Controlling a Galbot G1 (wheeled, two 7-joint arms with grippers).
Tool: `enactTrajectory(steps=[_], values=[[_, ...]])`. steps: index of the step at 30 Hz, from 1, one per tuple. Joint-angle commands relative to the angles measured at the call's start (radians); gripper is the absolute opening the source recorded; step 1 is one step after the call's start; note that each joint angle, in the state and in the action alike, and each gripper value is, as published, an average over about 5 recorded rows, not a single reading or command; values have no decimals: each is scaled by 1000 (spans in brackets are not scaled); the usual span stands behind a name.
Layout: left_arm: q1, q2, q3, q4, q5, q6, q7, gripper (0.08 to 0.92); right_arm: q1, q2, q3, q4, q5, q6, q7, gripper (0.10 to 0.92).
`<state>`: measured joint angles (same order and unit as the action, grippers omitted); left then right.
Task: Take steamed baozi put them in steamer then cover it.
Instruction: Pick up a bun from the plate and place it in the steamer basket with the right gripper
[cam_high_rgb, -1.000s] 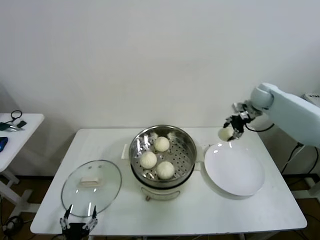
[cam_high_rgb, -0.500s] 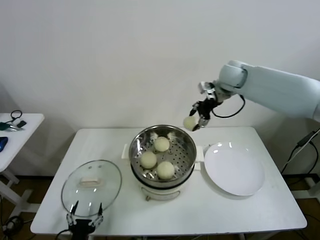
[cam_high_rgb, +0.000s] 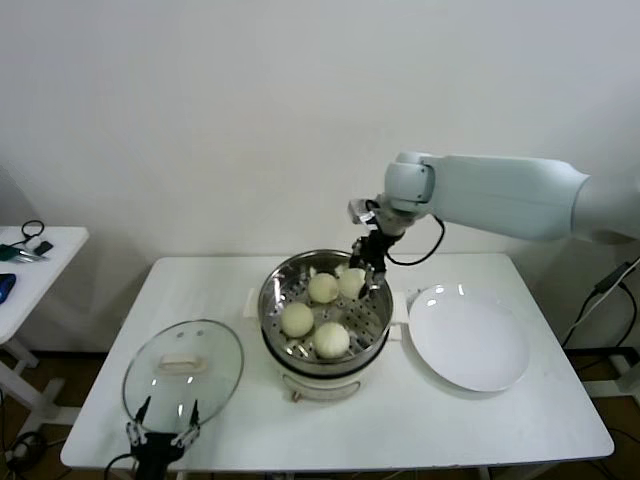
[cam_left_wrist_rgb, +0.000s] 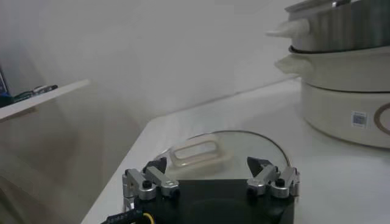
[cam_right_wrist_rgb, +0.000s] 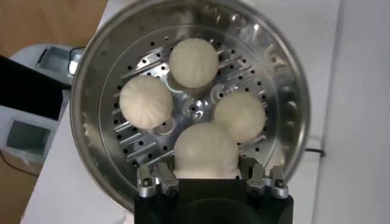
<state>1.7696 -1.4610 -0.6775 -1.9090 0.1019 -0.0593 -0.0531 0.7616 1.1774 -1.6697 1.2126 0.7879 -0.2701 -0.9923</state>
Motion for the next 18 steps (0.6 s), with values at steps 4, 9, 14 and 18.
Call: enactTrajectory(steps=[4,9,14,18], values=[[-13,1,-2,2,-1,9,0,823,-88,55,-32,-58,-68,-6,3,679],[-21,3,-3,9,-2,13,0,823,-104,55,-23,-65,-94,-1,-3,677],[-27,3,-2,7,-2,18,1,823,-105,53,-19,-62,-122,9,-21,687],[-30,3,-2,8,-1,19,1,823,-105,50,-12,-60,-140,11,-22,695]])
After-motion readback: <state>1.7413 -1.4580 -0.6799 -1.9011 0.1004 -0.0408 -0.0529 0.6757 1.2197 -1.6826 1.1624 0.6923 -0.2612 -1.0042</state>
